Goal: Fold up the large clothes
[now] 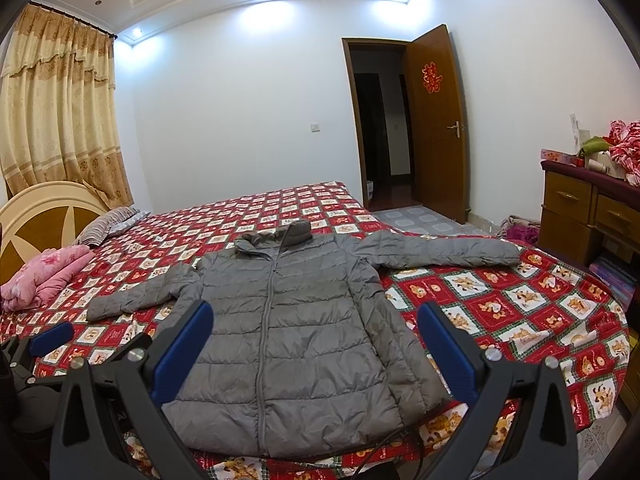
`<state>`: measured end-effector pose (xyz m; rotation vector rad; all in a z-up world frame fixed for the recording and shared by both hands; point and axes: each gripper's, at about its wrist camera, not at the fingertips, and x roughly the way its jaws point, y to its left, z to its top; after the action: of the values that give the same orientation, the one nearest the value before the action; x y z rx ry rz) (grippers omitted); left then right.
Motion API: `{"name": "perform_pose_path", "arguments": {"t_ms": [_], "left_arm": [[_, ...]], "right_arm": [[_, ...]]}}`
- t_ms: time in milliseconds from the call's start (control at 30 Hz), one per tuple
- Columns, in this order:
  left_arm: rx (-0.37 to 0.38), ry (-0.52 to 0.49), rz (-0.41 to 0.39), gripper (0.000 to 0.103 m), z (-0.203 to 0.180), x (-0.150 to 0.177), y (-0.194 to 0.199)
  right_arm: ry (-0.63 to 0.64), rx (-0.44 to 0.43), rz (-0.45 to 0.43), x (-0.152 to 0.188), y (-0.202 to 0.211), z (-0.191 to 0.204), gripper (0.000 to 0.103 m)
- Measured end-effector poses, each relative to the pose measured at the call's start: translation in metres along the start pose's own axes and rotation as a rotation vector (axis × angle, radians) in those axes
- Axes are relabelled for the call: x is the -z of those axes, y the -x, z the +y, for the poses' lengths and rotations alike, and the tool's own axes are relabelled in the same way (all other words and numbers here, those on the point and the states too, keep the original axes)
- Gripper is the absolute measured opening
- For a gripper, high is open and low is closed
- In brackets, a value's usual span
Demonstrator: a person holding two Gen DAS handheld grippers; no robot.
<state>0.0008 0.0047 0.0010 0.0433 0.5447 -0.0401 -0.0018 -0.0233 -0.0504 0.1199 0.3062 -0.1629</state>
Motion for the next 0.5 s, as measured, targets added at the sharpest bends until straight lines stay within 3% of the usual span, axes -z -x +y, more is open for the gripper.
{"name": "perform_pose_path", "arguments": {"t_ms": [500], "left_arm": [[-0.002, -0.001, 0.005, 0.102, 0.0031, -0.0001, 0.0017]], "right_arm": [[-0.001, -0.002, 0.006, 0.0015, -0.0003, 0.0002, 0.103]]}}
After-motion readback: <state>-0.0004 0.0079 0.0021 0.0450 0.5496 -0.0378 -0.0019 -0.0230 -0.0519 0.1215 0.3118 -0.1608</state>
